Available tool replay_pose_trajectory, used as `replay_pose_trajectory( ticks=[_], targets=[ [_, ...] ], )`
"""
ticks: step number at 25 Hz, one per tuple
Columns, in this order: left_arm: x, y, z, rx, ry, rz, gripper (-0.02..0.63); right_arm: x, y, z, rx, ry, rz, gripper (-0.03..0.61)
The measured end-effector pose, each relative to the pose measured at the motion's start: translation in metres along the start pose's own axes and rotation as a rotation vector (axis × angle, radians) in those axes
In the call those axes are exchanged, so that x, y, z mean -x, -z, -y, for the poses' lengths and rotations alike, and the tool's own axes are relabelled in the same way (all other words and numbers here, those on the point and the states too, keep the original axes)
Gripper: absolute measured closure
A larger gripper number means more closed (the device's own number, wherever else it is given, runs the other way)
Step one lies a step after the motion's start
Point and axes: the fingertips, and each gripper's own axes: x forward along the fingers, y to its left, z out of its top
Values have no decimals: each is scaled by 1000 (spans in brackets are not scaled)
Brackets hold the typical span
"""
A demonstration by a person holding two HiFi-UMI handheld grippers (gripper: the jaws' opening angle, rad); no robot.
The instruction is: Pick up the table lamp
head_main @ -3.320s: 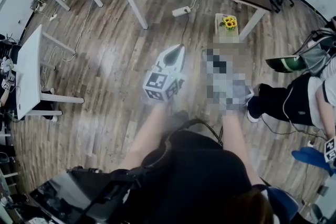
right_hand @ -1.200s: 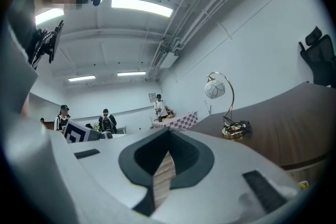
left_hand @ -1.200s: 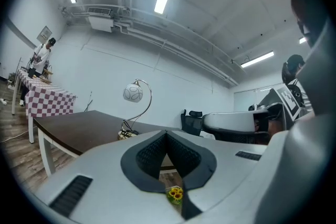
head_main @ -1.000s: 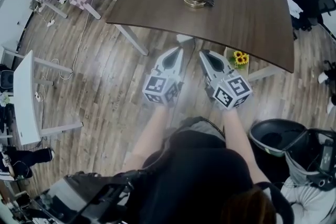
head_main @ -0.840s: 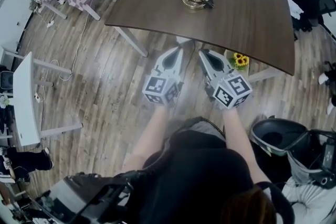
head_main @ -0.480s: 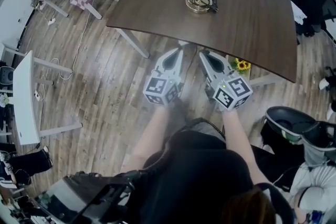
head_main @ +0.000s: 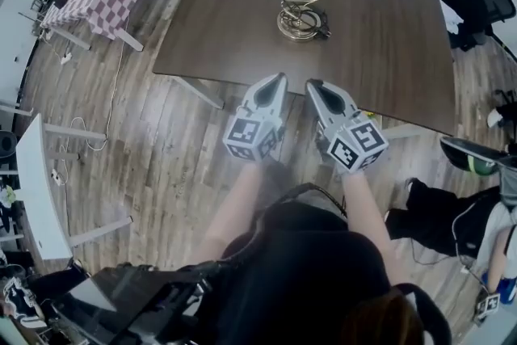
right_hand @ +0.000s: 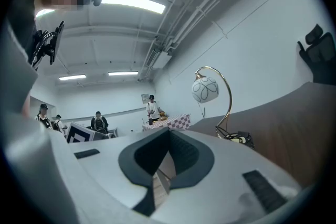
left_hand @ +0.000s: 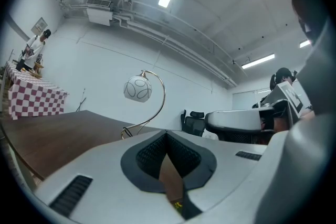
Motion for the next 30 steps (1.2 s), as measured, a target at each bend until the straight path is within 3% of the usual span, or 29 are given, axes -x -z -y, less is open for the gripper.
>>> replay_pose_trajectory(
  ticks=[8,18,30],
  targets=[
    [-48,-14,-31,24,95,-34,614,-47,-7,30,-38,81,7,580],
    [-85,-9,-74,50,142,-70,614,-88,-3,57,-53,152,2,580],
    [-127,-3,-111,41,256,-126,614,-134,-1,88,-77,256,19,580]
  ],
)
